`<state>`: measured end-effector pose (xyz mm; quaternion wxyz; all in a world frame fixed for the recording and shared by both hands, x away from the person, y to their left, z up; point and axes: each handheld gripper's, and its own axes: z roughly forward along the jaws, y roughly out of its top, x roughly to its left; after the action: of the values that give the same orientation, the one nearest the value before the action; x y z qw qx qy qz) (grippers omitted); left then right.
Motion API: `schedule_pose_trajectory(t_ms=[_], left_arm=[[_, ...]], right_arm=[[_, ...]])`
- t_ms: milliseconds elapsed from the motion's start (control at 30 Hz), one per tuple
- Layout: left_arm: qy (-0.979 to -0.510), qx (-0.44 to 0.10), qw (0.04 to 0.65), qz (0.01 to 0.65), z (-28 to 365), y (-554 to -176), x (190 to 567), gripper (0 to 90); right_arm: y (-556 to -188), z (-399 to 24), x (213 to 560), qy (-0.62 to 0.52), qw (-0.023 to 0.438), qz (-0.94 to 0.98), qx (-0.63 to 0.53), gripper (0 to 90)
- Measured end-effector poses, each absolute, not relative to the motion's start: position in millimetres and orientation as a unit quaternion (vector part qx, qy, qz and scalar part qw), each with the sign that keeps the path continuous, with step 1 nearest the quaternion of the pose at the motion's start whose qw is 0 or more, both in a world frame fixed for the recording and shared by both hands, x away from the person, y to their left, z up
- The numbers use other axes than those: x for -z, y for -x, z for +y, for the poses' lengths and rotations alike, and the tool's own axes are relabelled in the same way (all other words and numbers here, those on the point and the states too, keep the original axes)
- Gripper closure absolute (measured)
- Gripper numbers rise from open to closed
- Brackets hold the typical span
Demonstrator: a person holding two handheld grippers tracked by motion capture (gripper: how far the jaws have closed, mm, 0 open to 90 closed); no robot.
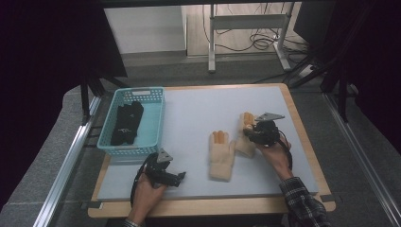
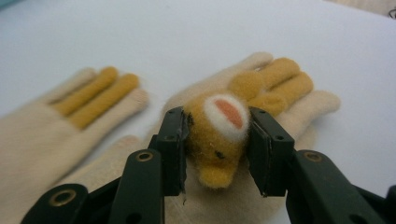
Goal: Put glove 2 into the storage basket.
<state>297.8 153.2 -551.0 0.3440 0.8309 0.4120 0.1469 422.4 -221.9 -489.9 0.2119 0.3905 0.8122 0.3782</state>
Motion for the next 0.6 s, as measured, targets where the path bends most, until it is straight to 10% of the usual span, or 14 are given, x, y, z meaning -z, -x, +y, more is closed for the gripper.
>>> schedule_pose_trajectory(t_ms=[600], left_arm=[[-0.828,-0.146,0.347,0.415,153,-298,551,0.3]], right_arm=[[-346,-173,442,-0.325,0.156,0.838,-0.409,59.4]])
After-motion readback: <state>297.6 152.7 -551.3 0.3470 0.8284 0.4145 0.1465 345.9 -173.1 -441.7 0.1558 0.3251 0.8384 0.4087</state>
